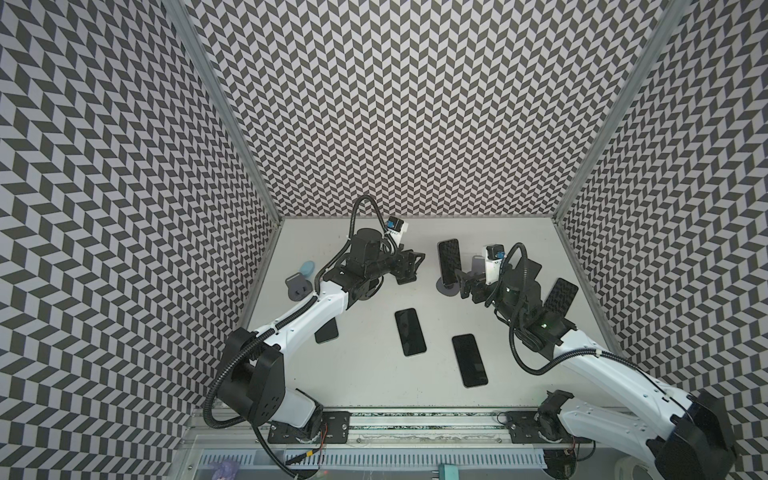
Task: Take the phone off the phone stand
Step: 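Move both grippers forward toward the phone stands farther from the robot, then close the right gripper on a purple-framed phone on a grey stand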
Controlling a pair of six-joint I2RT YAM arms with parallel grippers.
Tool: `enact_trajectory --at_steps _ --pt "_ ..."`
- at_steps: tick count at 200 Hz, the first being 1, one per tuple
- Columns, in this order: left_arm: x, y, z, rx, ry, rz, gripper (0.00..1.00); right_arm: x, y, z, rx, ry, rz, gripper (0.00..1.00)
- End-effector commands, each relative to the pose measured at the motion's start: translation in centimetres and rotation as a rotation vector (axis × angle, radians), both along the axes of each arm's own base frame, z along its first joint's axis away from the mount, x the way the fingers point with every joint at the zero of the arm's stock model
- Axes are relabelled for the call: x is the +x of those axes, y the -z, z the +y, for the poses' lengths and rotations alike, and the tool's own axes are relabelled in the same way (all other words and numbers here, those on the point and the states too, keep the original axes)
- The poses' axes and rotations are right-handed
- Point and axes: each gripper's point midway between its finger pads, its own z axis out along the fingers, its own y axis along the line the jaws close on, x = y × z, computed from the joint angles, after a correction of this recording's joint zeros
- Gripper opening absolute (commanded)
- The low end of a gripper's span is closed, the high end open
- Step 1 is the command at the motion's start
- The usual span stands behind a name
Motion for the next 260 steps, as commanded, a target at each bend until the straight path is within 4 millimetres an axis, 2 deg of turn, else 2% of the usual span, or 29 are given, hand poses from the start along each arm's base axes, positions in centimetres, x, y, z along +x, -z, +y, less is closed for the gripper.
enact_trajectory --at_steps 1,34,76,155,208,260 --pt "-0.3 0.7 0.1 0.004 0.024 0.005 0.80 0.7 -1.3 1.5 0.038 -0.061 -0.034 0.97" --pt "-0.1 1.9 0.2 0.034 0.025 0.039 0.80 1.7 -0.2 2.3 0.025 -0.087 -0.008 0.96" --pt "0.0 2.0 0.8 0.013 0.030 0.056 0.80 3.6 1.4 3.0 -0.013 -0.070 0.032 0.98" --pt "-0.2 3.3 0.6 -0.003 0.061 0.120 0.80 7.9 3.4 2.3 -0.016 0.002 0.130 1.00" --pt "-0.3 3.7 0.4 -0.007 0.068 0.136 0.80 10.1 4.1 2.5 -0.007 -0.005 0.173 0.99" --pt "-0.2 4.1 0.3 -0.006 0.071 0.150 0.80 11.4 4.7 3.0 -0.025 -0.026 0.211 0.99"
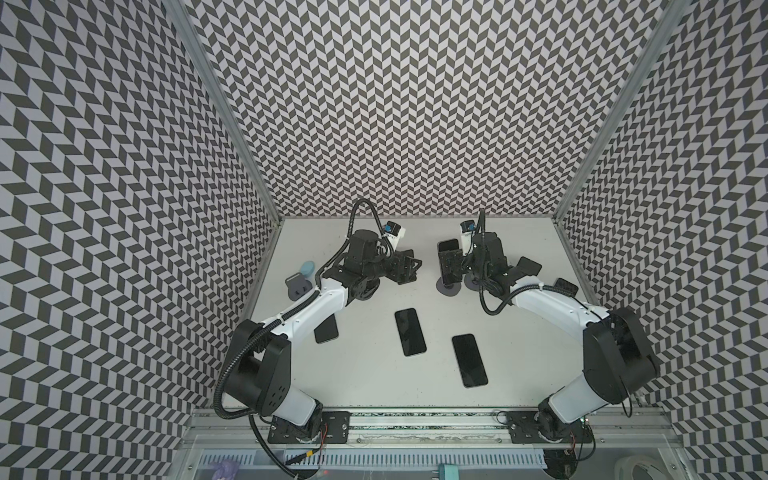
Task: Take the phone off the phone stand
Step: 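Close the right gripper on a purple-framed phone on a grey stand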
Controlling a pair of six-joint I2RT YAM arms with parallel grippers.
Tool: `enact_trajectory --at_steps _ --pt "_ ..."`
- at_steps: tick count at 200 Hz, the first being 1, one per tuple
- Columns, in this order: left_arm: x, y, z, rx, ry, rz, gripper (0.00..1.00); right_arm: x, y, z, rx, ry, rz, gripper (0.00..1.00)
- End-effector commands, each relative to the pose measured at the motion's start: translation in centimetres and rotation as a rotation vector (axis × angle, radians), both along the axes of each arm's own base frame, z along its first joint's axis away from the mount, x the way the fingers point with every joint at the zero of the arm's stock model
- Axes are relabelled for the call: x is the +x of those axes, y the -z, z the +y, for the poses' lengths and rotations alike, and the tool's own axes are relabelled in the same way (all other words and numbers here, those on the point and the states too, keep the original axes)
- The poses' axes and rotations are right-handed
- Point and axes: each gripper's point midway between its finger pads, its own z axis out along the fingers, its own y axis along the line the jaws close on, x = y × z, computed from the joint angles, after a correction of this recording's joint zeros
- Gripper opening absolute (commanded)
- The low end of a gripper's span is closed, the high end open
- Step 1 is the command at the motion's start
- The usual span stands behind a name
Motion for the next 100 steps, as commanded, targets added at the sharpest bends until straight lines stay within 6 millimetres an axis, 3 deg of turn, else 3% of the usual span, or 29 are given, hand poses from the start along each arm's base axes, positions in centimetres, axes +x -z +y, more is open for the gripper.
enact_trajectory --at_steps 1,100 --pt "-0.2 0.7 -0.1 -0.001 0.014 0.029 0.80 0.8 -0.6 0.5 0.011 -0.018 -0.006 0.99" --pt "-0.4 2.0 -0.7 0.011 0.036 0.072 0.79 2.8 1.8 0.5 -0.036 -0.015 0.066 0.99"
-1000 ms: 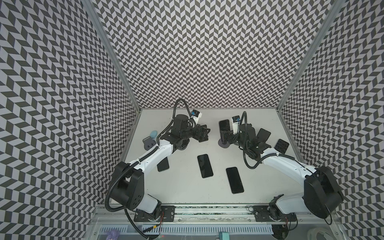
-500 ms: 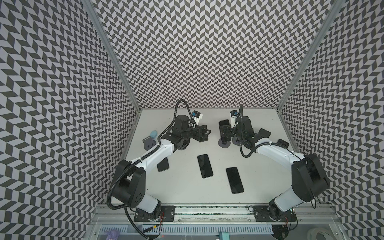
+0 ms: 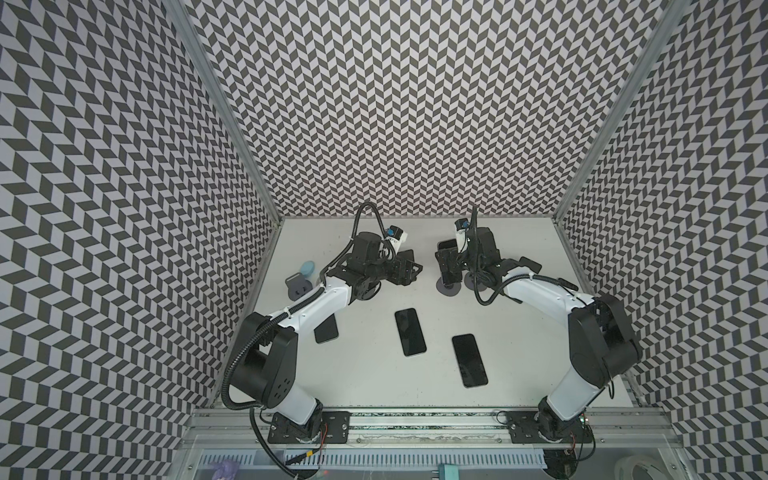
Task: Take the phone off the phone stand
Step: 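Close the right gripper on a purple-framed phone on a grey stand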
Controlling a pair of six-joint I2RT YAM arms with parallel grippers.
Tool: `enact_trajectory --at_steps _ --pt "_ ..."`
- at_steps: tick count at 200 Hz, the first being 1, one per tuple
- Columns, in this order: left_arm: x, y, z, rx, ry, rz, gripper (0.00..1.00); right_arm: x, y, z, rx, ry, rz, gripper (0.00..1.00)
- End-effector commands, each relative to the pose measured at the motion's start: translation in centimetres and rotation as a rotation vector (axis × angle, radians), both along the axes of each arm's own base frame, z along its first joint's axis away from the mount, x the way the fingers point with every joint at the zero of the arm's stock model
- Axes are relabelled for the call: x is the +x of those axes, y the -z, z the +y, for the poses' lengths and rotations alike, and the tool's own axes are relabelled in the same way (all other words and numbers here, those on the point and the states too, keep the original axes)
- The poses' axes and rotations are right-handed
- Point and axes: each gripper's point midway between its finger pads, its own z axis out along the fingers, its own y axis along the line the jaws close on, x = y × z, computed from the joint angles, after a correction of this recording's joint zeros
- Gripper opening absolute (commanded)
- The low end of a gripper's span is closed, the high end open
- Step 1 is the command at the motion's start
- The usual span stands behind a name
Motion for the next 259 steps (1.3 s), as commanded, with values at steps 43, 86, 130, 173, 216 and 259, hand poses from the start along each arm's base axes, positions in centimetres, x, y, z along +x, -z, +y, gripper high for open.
enact_trajectory --at_steps 43,86,130,173,216,259 --pt "-0.1 -0.3 -0.4 -0.008 0.016 0.005 0.79 1.7 0.4 0.5 -0.015 -0.022 0.004 0.99" --pt "-0.1 -0.1 -0.4 -0.007 0.017 0.010 0.79 2.4 1.0 0.9 -0.029 -0.030 0.017 0.98" --pt "-0.1 -0.1 -0.4 -0.006 0.017 0.009 0.78 2.7 1.1 0.9 -0.038 -0.029 0.022 0.94" --pt "0.0 0.0 -0.4 -0.003 0.013 0.009 0.78 2.7 1.1 0.7 -0.049 -0.023 0.023 0.91" --pt "0.0 0.0 -0.3 0.001 0.009 0.011 0.78 2.6 0.9 0.5 -0.058 -0.021 0.016 0.86" --pt "0.0 0.2 -0.3 0.005 0.009 0.014 0.78 2.6 0.5 0.4 -0.065 -0.018 0.006 0.82"
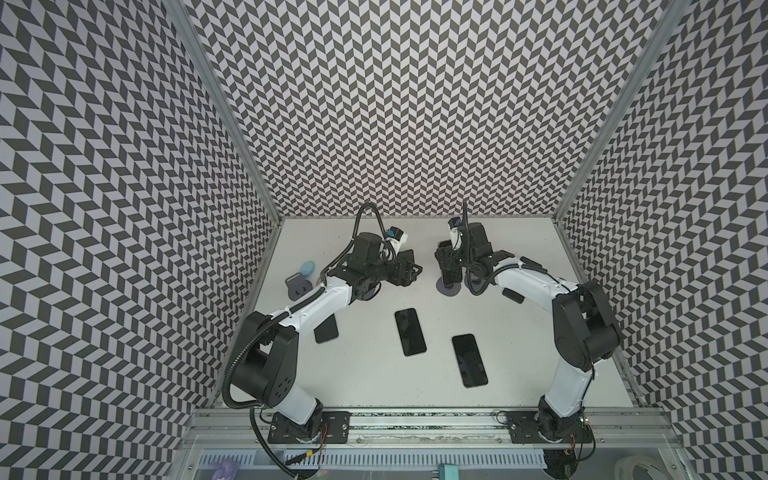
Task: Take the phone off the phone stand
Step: 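Close the right gripper on a purple-framed phone on a grey stand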
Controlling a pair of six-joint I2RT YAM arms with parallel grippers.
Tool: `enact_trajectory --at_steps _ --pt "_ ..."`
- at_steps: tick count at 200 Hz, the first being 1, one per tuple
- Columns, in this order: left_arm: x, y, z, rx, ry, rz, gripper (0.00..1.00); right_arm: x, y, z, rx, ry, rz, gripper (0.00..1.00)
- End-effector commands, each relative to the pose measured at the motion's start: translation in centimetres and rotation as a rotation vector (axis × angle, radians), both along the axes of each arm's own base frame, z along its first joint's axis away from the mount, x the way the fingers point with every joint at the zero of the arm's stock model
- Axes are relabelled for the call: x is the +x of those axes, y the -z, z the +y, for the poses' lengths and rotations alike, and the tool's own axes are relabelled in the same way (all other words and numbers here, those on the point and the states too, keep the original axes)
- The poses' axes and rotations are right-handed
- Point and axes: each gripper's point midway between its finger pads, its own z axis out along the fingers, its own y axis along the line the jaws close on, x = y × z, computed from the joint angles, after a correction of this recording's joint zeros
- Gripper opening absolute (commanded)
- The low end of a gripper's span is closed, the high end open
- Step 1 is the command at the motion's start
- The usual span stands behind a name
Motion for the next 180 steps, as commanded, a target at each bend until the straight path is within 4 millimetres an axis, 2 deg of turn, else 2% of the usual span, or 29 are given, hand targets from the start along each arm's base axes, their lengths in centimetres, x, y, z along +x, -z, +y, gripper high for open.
enact_trajectory --at_steps 1,180 --pt "0.1 -0.1 -0.3 0.000 0.008 0.004 0.78 0.9 -1.6 -0.2 -0.005 0.007 -0.050 0.82" --pt "0.0 -0.4 -0.4 -0.006 0.009 -0.004 0.78 0.4 -4.2 0.0 0.020 -0.013 -0.090 0.75"
